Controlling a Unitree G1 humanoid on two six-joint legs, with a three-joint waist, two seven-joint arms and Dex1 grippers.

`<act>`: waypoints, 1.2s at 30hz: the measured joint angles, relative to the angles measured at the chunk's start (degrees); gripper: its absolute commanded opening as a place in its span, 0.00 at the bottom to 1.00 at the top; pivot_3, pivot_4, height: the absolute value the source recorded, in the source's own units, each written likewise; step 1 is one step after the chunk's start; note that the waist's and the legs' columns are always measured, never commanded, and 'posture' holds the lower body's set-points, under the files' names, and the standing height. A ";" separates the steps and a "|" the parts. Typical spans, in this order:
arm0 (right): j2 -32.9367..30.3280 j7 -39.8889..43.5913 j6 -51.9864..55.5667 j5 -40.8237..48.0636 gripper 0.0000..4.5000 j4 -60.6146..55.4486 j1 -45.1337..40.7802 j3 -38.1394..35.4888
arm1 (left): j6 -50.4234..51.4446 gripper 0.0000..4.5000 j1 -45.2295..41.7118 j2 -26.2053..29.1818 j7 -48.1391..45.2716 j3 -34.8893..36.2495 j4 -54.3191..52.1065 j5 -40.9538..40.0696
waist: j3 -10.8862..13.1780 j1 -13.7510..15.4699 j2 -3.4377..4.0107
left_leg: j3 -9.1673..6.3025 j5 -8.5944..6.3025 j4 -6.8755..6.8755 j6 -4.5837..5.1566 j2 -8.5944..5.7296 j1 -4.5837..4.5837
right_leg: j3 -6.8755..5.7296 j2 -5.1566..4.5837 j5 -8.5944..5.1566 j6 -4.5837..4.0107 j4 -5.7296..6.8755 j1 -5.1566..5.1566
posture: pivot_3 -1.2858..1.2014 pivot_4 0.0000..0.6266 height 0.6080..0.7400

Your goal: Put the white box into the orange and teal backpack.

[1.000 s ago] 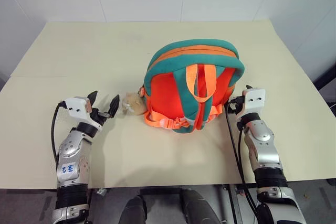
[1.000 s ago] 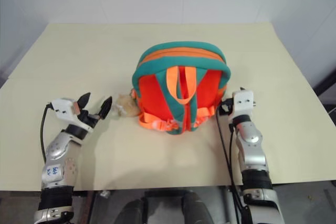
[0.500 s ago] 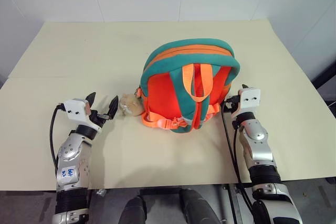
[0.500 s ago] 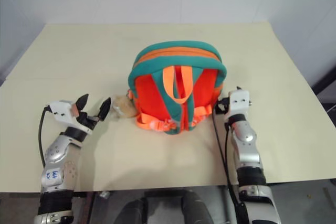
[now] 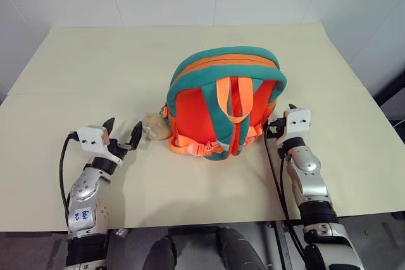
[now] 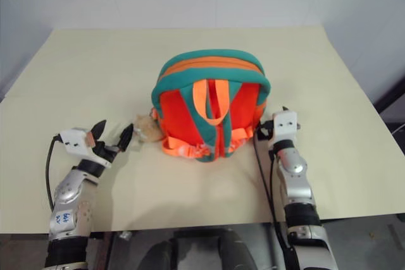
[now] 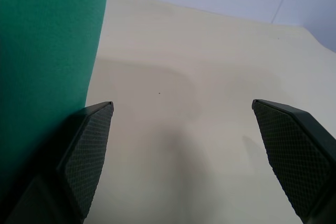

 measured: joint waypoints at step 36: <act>-0.60 -1.47 1.87 -1.11 1.00 -7.21 3.65 -0.27 | -1.18 1.00 -6.77 0.84 -0.87 -1.10 7.91 1.82 | 0.00 0.50 0.00 | -0.01 0.00 -0.01 0.00 -0.01 -0.02 | -0.01 0.00 0.00 0.00 -0.03 0.00 | 0.52 0.24 1.00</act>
